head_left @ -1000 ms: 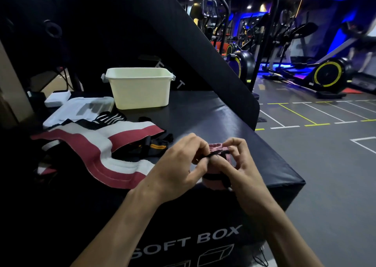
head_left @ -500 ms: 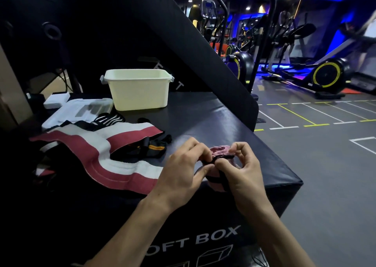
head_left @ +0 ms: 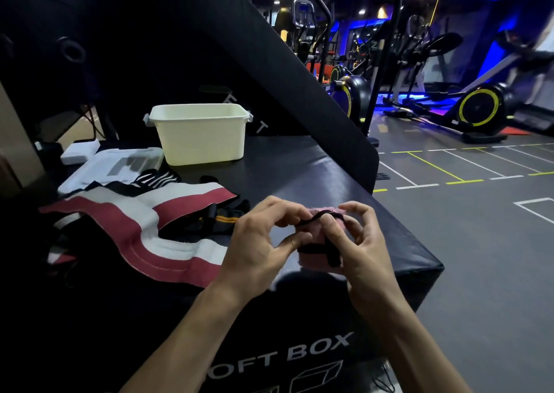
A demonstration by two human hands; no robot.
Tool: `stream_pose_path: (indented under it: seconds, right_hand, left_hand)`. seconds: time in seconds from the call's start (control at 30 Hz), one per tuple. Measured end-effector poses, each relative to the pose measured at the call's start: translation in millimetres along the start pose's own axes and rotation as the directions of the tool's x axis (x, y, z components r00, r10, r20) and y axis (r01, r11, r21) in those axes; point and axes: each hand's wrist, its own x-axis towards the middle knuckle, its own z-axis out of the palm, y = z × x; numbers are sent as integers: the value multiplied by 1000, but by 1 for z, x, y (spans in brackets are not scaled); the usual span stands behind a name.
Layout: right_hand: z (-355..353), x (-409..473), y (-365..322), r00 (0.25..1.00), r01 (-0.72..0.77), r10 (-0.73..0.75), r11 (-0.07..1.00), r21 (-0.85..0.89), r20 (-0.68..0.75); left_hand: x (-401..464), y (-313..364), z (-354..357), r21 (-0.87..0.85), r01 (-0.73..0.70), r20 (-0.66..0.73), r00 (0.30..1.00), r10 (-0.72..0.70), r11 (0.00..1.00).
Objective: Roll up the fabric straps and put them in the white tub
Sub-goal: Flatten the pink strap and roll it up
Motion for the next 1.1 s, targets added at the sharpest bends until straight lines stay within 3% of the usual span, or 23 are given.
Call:
stream_pose_path:
  seconds: [0.23,0.43,0.63,0.9,1.1]
  right_hand:
    - [-2,0,6,999,-30,28,995,-94,-27]
    - [2,0,-1,986,-150,148,988,23,74]
    - [0,-1,-8,954,-284,265,948,145,138]
    - [8,-4,-1,964,-261,251,954,148,84]
    - [5,0,0,962,-229,222,973,28,160]
  left_hand:
    - [1,-3,6,-68,50,49,998,-47,996]
    - [-1,3,7,-159,93,-50,994,-102,983]
    - [-2,3,2,-173,47,36,998,-42,984]
    - [-4,7,9,-161,34,-61,997,-44,986]
    - [-2,4,-4,-100,27,10,1000,-27,995]
